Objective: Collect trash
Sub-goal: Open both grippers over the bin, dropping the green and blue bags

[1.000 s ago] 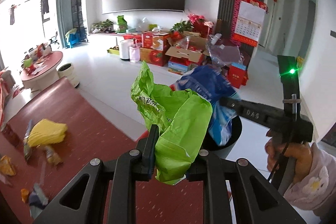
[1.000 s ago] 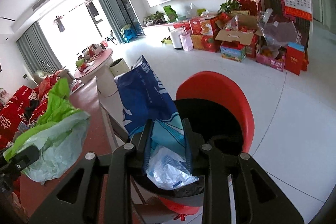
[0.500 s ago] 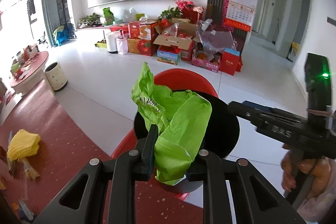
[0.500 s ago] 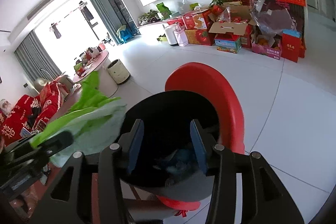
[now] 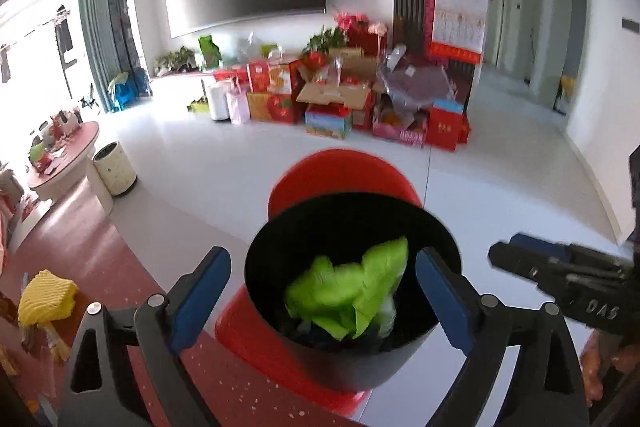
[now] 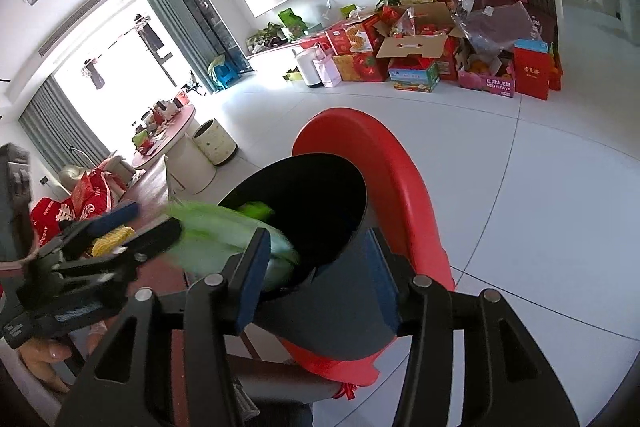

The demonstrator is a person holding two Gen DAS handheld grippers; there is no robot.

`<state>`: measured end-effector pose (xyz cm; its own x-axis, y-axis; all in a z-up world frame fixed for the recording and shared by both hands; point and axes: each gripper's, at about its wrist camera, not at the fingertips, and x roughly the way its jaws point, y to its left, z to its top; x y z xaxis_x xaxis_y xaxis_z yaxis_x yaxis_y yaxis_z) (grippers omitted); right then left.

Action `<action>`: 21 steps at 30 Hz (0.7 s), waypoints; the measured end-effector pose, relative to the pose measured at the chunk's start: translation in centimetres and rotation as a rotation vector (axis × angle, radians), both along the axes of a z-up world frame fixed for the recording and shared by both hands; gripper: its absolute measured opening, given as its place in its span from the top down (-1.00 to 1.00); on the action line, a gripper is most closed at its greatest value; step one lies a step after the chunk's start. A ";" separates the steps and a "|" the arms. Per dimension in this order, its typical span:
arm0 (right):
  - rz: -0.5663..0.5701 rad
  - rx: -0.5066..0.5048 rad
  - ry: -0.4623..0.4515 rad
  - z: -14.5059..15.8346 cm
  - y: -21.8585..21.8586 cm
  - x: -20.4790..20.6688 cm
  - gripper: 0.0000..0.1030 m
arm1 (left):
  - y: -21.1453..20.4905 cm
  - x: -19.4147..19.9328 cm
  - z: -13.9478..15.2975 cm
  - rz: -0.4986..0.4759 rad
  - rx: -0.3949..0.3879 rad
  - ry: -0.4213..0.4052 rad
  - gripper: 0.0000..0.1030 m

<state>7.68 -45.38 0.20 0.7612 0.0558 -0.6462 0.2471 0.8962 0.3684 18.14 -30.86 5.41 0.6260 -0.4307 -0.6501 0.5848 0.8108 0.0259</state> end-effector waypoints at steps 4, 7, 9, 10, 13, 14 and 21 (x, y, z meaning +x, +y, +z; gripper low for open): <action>0.004 0.004 0.004 0.2 0.4 -0.4 -0.06 | 1.2 -0.2 1.0 0.025 -0.003 0.014 -1.00; 0.022 0.004 0.001 0.6 1.3 -0.8 -0.26 | 3.2 -1.2 1.3 0.041 -0.012 -0.001 -1.00; 0.036 0.003 -0.001 0.8 1.9 -1.0 -0.47 | 5.3 -1.9 1.4 0.059 -0.016 -0.005 -1.00; 0.042 0.003 -0.001 0.9 2.3 -1.0 -0.51 | 6.7 -2.4 1.5 0.074 -0.021 -0.004 -1.00; 0.068 0.016 -0.002 1.2 3.4 -0.9 -0.76 | 10.3 -3.3 1.5 0.113 -0.052 0.001 -1.00; 0.081 0.022 -0.005 1.3 3.9 -0.8 -0.91 | 11.8 -3.7 1.5 0.132 -0.065 0.002 -1.00; 0.213 0.019 -0.028 2.6 9.1 0.0 -1.00 | 21.2 -5.3 1.0 0.290 -0.128 0.015 -1.00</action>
<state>7.72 -36.29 2.83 0.7485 0.2289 -0.6223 0.0426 0.9200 0.3897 12.87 -9.63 6.46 0.7254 -0.3147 -0.6122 0.3281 0.9399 -0.0944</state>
